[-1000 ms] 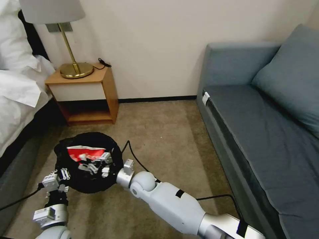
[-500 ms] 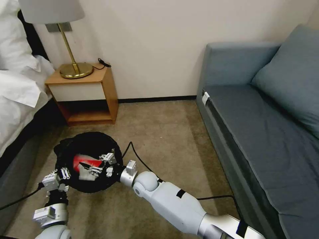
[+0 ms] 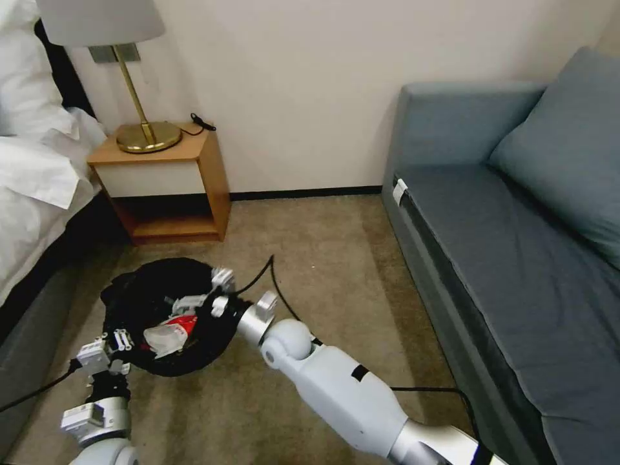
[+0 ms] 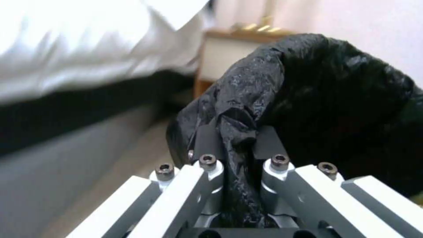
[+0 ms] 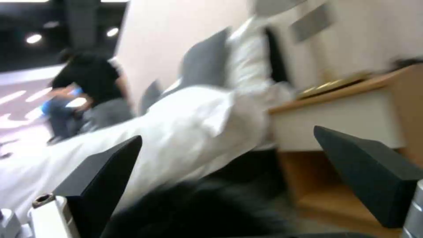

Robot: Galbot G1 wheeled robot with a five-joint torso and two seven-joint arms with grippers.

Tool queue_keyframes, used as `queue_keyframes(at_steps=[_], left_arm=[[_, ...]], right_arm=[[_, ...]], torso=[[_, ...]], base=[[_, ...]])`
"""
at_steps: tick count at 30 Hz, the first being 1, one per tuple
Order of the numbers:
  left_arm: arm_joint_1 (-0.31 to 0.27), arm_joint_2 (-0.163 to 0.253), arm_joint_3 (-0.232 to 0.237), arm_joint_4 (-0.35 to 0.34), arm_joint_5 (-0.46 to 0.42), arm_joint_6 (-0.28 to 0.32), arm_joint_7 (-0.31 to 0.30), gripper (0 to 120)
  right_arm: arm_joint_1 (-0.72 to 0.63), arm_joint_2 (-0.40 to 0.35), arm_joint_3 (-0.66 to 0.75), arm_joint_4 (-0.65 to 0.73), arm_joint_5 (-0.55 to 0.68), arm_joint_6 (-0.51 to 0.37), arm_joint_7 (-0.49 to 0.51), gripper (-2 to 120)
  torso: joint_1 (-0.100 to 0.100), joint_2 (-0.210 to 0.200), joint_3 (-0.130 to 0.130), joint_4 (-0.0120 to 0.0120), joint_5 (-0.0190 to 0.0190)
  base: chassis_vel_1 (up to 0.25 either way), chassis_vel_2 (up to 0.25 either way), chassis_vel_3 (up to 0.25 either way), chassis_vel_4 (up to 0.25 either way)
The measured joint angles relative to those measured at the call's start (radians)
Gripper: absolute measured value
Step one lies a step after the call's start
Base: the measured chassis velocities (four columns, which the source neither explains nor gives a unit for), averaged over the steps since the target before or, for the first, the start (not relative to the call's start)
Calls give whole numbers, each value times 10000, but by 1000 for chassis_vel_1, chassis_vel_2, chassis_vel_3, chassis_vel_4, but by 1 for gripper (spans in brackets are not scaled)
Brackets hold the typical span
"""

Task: Pick up the trash bin, then pick up the garbage on the floor and place it into the trash bin.

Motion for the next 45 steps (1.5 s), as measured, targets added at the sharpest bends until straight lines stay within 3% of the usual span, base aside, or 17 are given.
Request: queue_keyframes(at_steps=[4, 5, 8, 12, 14, 24, 29, 32, 39, 45], left_arm=[[-402, 3, 5, -18, -1453, 667, -1021, 7], [-402, 3, 5, -18, -1453, 667, -1021, 7], [-623, 116, -4, 64, -2691, 1093, -1667, 7], [-811, 179, -16, 80, -3400, 1225, -1984, 7], [-1144, 339, -41, 112, -4634, 1563, -2484, 7], [-1614, 706, 120, 342, -6982, 1836, -2586, 7], [-1692, 739, 245, 632, -7046, 1864, -2564, 8], [-1675, 758, 269, 707, -6966, 1874, -2546, 15], [-1487, 783, 274, 750, -6323, 1875, -2639, 43], [-1086, 771, 165, 287, -5388, 1678, -2765, 67]], right_arm=[[-175, -710, 1335, -146, -59, 27, -327, 100], [-175, -710, 1335, -146, -59, 27, -327, 100], [-418, -1233, 2039, -150, -64, 47, -511, 100], [-594, -1465, 2319, -109, -74, 53, -563, 100], [-946, -1617, 2677, 54, -154, 59, -588, 100], [-1885, -1430, 3262, 580, -648, 62, -584, 100], [-2179, -1418, 3436, 813, -795, 35, -558, 100], [-2321, -1423, 3523, 885, -876, 32, -554, 100], [-2811, -1461, 3726, 1354, -1002, 16, -543, 100], [-3137, -1552, 3821, 1790, -1040, 3, -194, 100]], torso=[[1, 0, 1, -5, 0], [1, 0, 1, -5, 0], [0, 0, 1, -3, 0], [0, 0, 1, -2, -1], [1, 0, 1, -3, 0], [0, 0, 1, -2, -2], [0, 0, 0, -1, -3], [0, 0, 0, -2, -3], [0, 0, 0, -1, -3], [-1, 0, 0, -1, -3]], base=[[0, 0, 0, 0], [0, 0, 0, 0], [0, 0, 0, 0], [0, 0, 0, 0], [0, 0, 0, 0], [0, 0, 0, 0], [0, 0, 0, 0], [0, 0, 0, 0], [0, 0, 0, 0], [0, 0, 0, 0]])
